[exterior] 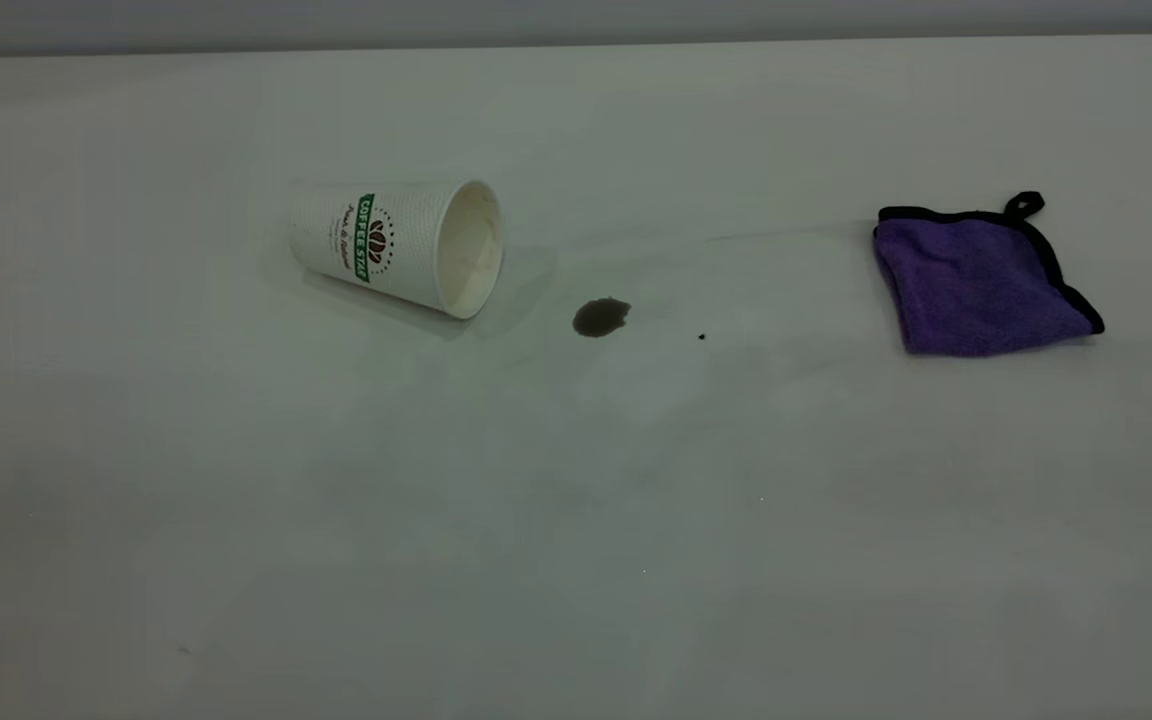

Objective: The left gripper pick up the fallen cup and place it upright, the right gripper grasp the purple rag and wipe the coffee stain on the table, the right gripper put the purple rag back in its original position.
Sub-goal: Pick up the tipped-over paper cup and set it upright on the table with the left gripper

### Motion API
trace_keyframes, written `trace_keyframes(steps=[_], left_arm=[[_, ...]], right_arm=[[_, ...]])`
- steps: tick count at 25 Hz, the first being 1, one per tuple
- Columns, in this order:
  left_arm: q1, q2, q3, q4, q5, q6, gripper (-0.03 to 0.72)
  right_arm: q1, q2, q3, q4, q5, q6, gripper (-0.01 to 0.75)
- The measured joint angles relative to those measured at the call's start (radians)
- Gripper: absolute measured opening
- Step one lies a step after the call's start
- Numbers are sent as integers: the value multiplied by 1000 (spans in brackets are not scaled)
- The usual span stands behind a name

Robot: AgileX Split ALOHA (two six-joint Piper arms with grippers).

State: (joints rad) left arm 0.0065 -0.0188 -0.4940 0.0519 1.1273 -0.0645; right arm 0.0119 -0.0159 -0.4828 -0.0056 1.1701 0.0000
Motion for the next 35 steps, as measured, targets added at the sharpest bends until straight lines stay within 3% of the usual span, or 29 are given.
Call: trace_keyframes(steps=[35], left_arm=[[0,3,-10,15,-5,1,559]], right_arm=[[0,0,0,0,0,0,545]])
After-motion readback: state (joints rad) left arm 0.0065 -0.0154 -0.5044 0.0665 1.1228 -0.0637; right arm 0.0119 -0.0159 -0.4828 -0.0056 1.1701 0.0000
